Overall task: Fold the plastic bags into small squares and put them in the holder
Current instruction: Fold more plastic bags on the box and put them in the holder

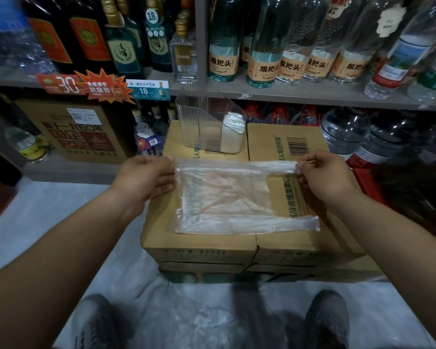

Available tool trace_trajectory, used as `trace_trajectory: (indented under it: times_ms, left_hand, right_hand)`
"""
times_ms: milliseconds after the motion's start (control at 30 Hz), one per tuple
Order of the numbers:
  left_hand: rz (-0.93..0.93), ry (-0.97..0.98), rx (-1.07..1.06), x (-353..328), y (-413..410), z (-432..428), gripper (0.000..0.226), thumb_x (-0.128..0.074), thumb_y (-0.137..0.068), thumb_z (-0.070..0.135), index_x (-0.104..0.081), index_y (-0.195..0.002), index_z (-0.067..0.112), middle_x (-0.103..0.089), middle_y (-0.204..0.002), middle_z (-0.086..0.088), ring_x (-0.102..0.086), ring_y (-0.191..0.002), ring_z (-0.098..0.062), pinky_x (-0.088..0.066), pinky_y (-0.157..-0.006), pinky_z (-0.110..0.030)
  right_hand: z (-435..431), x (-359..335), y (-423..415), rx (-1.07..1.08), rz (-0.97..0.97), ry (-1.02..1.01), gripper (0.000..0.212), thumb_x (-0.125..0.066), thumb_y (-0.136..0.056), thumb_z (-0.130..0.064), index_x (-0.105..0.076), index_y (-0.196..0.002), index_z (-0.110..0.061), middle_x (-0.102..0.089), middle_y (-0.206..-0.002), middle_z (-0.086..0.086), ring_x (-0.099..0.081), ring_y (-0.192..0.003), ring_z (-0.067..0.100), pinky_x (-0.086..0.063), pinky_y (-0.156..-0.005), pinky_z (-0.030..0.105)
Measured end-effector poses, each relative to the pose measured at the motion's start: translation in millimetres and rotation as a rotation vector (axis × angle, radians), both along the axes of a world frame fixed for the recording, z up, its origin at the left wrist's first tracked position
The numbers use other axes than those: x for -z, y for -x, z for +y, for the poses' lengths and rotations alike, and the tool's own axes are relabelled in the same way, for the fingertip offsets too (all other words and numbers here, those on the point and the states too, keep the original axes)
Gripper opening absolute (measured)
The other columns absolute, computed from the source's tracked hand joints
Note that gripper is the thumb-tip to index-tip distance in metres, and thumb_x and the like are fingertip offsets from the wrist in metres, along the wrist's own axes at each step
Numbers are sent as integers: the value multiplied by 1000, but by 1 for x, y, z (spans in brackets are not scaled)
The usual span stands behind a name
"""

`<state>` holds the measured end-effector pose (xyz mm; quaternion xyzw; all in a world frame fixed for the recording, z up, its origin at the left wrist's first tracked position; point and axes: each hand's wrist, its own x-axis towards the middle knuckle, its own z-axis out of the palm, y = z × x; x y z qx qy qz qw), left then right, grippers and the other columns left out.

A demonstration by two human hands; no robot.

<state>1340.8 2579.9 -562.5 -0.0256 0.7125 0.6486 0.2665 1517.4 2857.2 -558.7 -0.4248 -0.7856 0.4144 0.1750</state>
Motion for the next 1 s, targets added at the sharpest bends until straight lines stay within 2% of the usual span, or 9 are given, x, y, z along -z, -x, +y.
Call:
trace_trajectory:
  times_ms: [33, 100, 200, 300, 433, 533, 633, 867, 1000]
  left_hand:
    - [138, 104, -10, 1, -3, -1, 40, -72, -93, 22, -58, -127, 6, -70, -95, -7, -70, -72, -12, -57, -64, -24]
    - [483, 383, 69, 2, -13, -4, 38, -68, -94, 24, -55, -128, 15, -63, -108, -3, -64, -91, -14, -54, -84, -30]
    - [919, 601, 361, 3, -43, -6, 31, -54, -99, 33, -58, -127, 20, -51, -127, 1, -53, -113, -18, -45, -99, -37]
    - [1095, 748, 555, 11, -61, -7, 41, -37, -97, 39, -57, -126, 19, -54, -130, -3, -52, -117, -26, -41, -100, -42]
    - [1134, 887, 732, 27, -54, -19, 58, -19, -99, 46, -42, -147, 22, -41, -155, -8, -35, -144, -28, -21, -120, -47]
    - [1113, 998, 862, 34, -49, -28, 78, 4, -94, 59, -10, -162, 25, -6, -170, -5, 0, -157, -23, 1, -126, -47]
    - [1026, 1068, 909, 34, -44, -32, 87, 17, -82, 68, 16, -159, 29, 21, -167, 2, 23, -153, -18, 12, -124, -49]
    - [910, 1138, 854, 33, -38, -36, 94, 16, -78, 80, 16, -159, 32, 22, -167, 7, 17, -155, -20, 12, -123, -52]
    - [824, 889, 682, 23, -39, -30, 82, -17, -94, 78, 6, -160, 36, -6, -171, 1, -11, -156, -22, -4, -125, -52]
  right_hand:
    - [-1, 0, 0, -5, -30, -17, 19, -62, -98, -19, -69, -115, -13, -72, -106, 6, -62, -84, 18, -45, -70, 22]
    - [-6, 1, -1, -52, -184, -174, 39, -59, -97, -29, -60, -134, -16, -63, -126, 9, -56, -115, 28, -44, -90, 31]
    - [-33, -5, -9, -197, -317, -472, 50, -45, -101, -42, -46, -147, -22, -41, -151, 11, -30, -141, 33, -28, -114, 45]
    - [-71, -11, -12, -478, -273, -477, 56, -27, -104, -50, -31, -156, -29, -20, -166, -2, -8, -153, 21, -9, -123, 45]
    - [-86, 9, -8, -724, -431, -497, 65, -13, -104, -58, -1, -162, -30, 11, -169, -2, 19, -153, 17, 11, -123, 38]
    - [-77, 28, -13, -765, -567, -534, 70, -5, -101, -64, 13, -159, -30, 25, -165, -3, 31, -149, 17, 16, -123, 43]
    - [-73, 33, -18, -756, -602, -563, 71, -6, -100, -66, 16, -158, -32, 30, -163, -7, 34, -147, 16, 21, -121, 44]
    - [-73, 29, -17, -753, -556, -508, 74, -11, -97, -70, 16, -158, -36, 32, -162, -10, 36, -146, 13, 20, -122, 43]
    - [-74, 17, -20, -663, -392, -459, 75, -27, -97, -71, -2, -160, -40, 23, -164, -15, 29, -149, 11, 10, -124, 42]
